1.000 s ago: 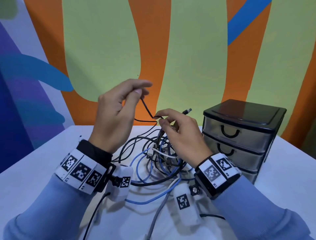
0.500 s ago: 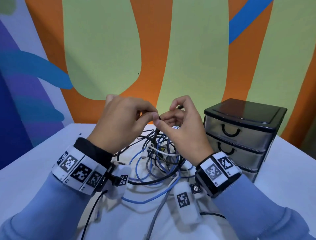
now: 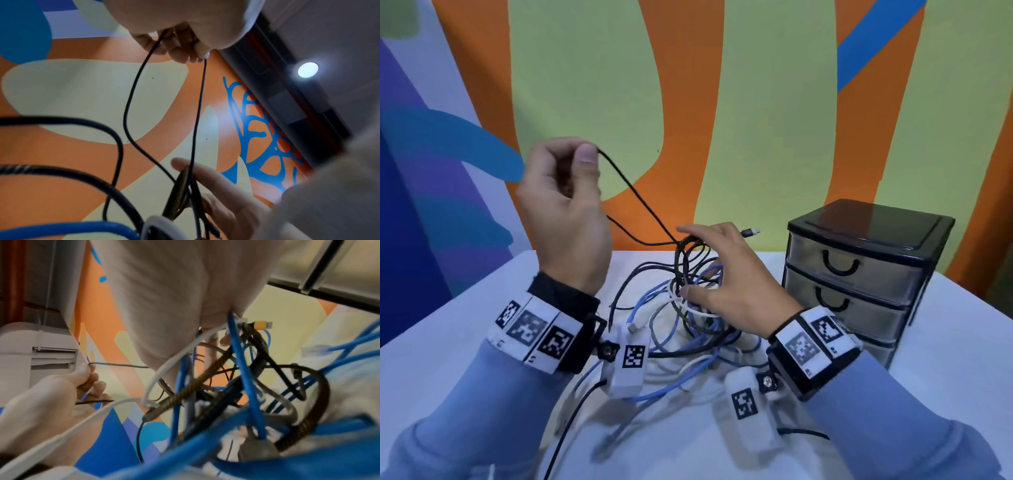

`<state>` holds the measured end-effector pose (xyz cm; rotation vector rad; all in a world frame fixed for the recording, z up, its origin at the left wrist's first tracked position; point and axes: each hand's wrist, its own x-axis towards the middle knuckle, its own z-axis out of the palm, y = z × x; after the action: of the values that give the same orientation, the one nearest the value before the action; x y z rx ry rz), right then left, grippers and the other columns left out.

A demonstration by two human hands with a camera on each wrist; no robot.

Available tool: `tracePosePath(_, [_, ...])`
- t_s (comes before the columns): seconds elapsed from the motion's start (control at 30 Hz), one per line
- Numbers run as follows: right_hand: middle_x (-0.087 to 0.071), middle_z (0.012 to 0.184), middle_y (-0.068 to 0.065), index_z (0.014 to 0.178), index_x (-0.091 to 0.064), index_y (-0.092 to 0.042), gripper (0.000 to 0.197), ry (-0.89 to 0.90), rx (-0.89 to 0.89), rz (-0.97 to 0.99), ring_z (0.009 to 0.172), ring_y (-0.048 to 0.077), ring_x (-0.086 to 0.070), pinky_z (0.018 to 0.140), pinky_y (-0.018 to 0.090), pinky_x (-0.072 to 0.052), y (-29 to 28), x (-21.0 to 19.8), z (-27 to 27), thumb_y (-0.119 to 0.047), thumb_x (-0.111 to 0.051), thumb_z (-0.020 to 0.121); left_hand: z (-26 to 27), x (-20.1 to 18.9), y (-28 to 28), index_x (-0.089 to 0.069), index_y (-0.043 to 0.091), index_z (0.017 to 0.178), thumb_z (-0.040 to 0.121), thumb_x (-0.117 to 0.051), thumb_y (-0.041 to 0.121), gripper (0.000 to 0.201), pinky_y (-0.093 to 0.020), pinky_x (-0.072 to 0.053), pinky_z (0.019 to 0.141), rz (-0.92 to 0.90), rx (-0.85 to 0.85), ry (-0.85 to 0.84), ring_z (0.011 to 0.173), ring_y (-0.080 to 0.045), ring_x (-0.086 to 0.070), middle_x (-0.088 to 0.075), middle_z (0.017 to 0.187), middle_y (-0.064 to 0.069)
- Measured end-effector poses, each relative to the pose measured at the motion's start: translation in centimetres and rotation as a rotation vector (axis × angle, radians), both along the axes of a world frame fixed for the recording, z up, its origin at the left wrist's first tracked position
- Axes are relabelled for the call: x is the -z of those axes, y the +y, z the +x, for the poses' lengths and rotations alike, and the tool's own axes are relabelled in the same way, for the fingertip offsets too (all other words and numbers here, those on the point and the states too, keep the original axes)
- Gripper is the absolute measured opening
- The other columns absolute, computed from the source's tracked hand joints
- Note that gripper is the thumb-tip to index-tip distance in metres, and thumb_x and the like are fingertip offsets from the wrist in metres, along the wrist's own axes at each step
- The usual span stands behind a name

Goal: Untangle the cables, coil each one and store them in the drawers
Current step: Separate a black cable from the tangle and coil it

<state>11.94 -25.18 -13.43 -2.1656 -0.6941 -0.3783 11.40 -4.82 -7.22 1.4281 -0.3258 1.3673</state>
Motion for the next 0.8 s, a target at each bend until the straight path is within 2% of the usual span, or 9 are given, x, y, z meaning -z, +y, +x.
tracePosePath(0.13, [-0.026,0.134,-0.010,0.143,-0.032,-0.059,0.097,-0.041,0.077,-0.050,0.094,0.023,-0.064,0.082,0.050,-0.059,0.4,-0.7,-1.0,-0.008,-0.080,0.075,0.9,0.3,1.0,-0.065,0.019,0.102,0.105,-0.060,0.029,0.011,-0.033,-0.050,0.074,-0.073,-0.073,0.039,0.078,-0.018,-0.057,-0.063,0.087,0.007])
tracePosePath(0.2, [-0.026,0.135,-0.012,0.135,-0.037,-0.053,0.096,-0.065,0.055,-0.025,0.090,0.020,-0.066,0.071,0.049,-0.061,0.5,-1.0,-1.3,0.004,-0.076,0.070,1.7,0.6,2.2,-0.070,0.023,0.100,0.101,-0.064,0.036,0.014,-0.035,-0.054,0.080,-0.069,-0.100,0.156,0.079,-0.012,-0.059,-0.066,0.087,0.011])
tracePosePath(0.27, [-0.029,0.135,-0.013,0.128,-0.042,-0.048,0.088,-0.028,0.028,-0.013,0.090,0.012,-0.067,0.067,0.045,-0.061,0.3,-0.9,-1.4,0.008,-0.076,0.069,2.3,0.8,3.9,-0.078,0.027,0.097,0.091,-0.070,0.048,0.024,-0.042,-0.059,0.089,-0.003,-0.129,0.349,0.086,-0.015,-0.066,-0.072,0.089,0.007])
tracePosePath(0.33, [-0.035,0.132,-0.014,0.121,-0.046,-0.044,0.077,0.013,0.032,0.006,0.086,0.007,-0.069,0.070,0.043,-0.060,0.1,-0.6,-1.1,0.005,-0.078,0.072,2.5,1.0,4.9,-0.082,0.033,0.097,0.087,-0.074,0.055,0.026,-0.052,-0.051,0.101,0.173,-0.299,0.580,0.108,-0.027,-0.066,-0.076,0.101,0.002])
tracePosePath(0.43, [-0.039,0.125,-0.015,0.109,-0.049,-0.038,0.061,0.019,0.069,0.051,0.081,0.004,-0.071,0.066,0.032,-0.052,-0.1,0.0,-0.4,0.001,-0.080,0.075,1.7,1.2,4.4,-0.082,0.041,0.090,0.089,-0.077,0.054,0.014,-0.061,-0.029,0.107,0.500,-0.592,0.807,0.131,-0.032,-0.042,-0.064,0.125,-0.001])
tracePosePath(0.53, [-0.035,0.125,-0.012,0.101,-0.052,-0.033,0.052,0.017,0.113,0.097,0.078,0.006,-0.072,0.063,0.021,-0.045,-0.2,0.3,0.0,-0.001,-0.083,0.075,0.5,1.4,3.1,-0.082,0.045,0.098,0.090,-0.076,0.055,0.014,-0.070,-0.017,0.114,0.760,-0.761,0.782,0.145,-0.032,-0.026,-0.043,0.154,-0.011])
tracePosePath(0.6, [-0.033,0.124,-0.010,0.096,-0.056,-0.033,0.048,0.006,0.161,0.081,0.077,0.013,-0.071,0.065,0.028,-0.051,-0.2,0.3,0.0,-0.006,-0.087,0.071,-0.4,1.4,2.2,-0.079,0.047,0.111,0.088,-0.078,0.052,0.023,-0.076,-0.013,0.114,0.884,-0.816,0.684,0.151,-0.036,-0.018,-0.029,0.162,-0.016])
tracePosePath(0.67, [-0.032,0.119,-0.009,0.094,-0.063,-0.032,0.041,0.010,0.221,0.019,0.083,0.017,-0.066,0.075,0.037,-0.057,-0.2,0.2,0.1,-0.017,-0.092,0.070,-1.4,1.2,1.2,-0.074,0.048,0.121,0.088,-0.078,0.052,0.034,-0.080,-0.011,0.113,0.986,-0.829,0.594,0.155,-0.040,-0.013,-0.020,0.166,-0.018])
tracePosePath(0.8, [-0.031,0.113,-0.007,0.109,-0.076,-0.028,0.037,0.034,0.301,-0.154,0.085,0.014,-0.056,0.090,0.036,-0.054,-0.5,0.3,0.3,-0.039,-0.090,0.077,-2.2,0.7,-0.7,-0.067,0.055,0.131,0.088,-0.073,0.060,0.044,-0.077,-0.012,0.115,1.182,-0.688,0.480,0.159,-0.037,-0.011,-0.016,0.172,-0.011])
